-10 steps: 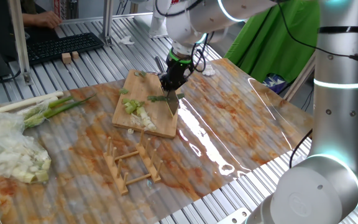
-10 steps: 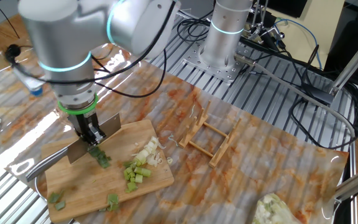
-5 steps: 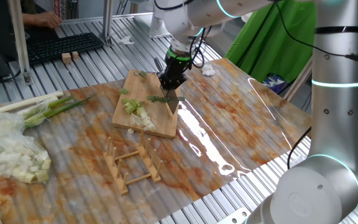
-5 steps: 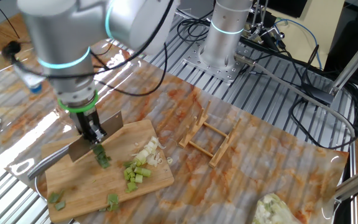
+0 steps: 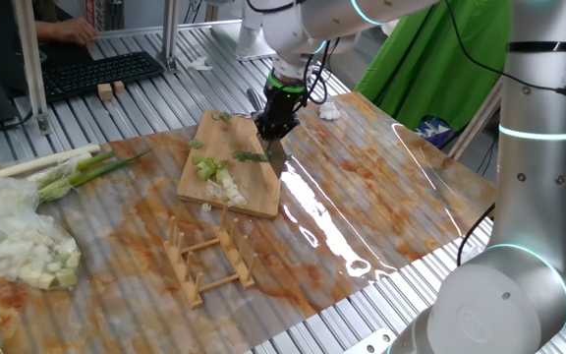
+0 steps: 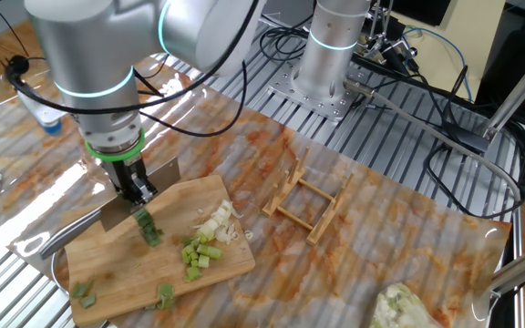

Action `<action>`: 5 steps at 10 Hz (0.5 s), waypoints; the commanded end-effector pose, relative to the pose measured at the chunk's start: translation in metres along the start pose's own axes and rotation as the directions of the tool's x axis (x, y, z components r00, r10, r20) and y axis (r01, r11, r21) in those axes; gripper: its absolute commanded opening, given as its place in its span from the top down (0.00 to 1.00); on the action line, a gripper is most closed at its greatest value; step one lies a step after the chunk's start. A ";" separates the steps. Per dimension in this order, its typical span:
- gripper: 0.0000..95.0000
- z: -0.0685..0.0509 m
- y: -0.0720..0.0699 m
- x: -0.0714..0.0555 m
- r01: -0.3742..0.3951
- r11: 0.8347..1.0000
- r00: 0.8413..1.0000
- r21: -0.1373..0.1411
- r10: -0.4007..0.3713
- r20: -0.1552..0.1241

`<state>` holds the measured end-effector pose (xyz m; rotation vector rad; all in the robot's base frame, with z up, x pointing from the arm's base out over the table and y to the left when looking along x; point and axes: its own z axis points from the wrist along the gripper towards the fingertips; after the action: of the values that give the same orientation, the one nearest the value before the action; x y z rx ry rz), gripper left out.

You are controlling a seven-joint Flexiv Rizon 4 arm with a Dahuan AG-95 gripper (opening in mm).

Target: Chop the scallions

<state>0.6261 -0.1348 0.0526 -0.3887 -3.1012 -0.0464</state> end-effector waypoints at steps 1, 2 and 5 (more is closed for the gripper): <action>1.00 -0.002 -0.003 0.001 -0.004 1.000 1.000 -0.005 0.004 0.004; 1.00 -0.001 -0.004 0.000 -0.008 1.000 1.000 -0.006 0.008 0.006; 1.00 0.003 -0.008 0.000 -0.013 1.000 1.000 -0.010 0.013 0.008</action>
<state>0.6226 -0.1417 0.0483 -0.4118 -3.1087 -0.0622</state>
